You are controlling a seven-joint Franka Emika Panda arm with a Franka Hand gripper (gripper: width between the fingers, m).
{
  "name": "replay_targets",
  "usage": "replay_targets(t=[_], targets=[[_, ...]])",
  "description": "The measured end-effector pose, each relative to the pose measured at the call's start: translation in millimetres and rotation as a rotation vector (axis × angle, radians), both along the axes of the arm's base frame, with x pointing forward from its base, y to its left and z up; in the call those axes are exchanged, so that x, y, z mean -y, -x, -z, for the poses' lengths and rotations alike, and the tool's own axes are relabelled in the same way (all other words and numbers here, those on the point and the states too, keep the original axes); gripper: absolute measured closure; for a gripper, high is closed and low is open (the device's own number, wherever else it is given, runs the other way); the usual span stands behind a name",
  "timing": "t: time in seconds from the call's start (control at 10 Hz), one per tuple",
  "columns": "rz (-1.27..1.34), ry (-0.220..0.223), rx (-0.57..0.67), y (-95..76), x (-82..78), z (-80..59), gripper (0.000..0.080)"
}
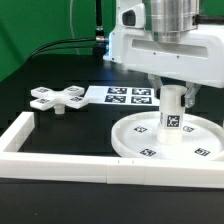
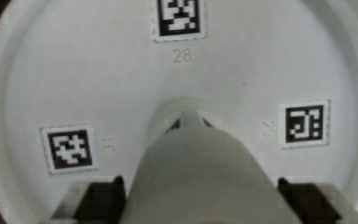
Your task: Assemble round table
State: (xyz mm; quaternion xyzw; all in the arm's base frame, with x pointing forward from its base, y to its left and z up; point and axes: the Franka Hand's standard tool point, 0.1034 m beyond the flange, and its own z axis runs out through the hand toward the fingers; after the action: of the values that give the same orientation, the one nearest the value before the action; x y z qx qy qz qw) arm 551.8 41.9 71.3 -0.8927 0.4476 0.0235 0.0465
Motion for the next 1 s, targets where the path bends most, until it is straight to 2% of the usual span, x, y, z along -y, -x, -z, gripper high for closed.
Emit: replay_targets(t=[0.2, 0.4, 0.6, 1.0], targets=[[0.175, -0.023, -0.017, -1.4, -0.8, -0.3, 0.0392], [0.233, -0.035, -0.022, -1.6, -2.2, -0.3, 0.0392], [0.202, -0.037, -0.019, -1.5, -3.3, -0.3, 0.0185], [0.001, -0.037, 0.001, -0.6, -7.6, -0.4, 0.0151]])
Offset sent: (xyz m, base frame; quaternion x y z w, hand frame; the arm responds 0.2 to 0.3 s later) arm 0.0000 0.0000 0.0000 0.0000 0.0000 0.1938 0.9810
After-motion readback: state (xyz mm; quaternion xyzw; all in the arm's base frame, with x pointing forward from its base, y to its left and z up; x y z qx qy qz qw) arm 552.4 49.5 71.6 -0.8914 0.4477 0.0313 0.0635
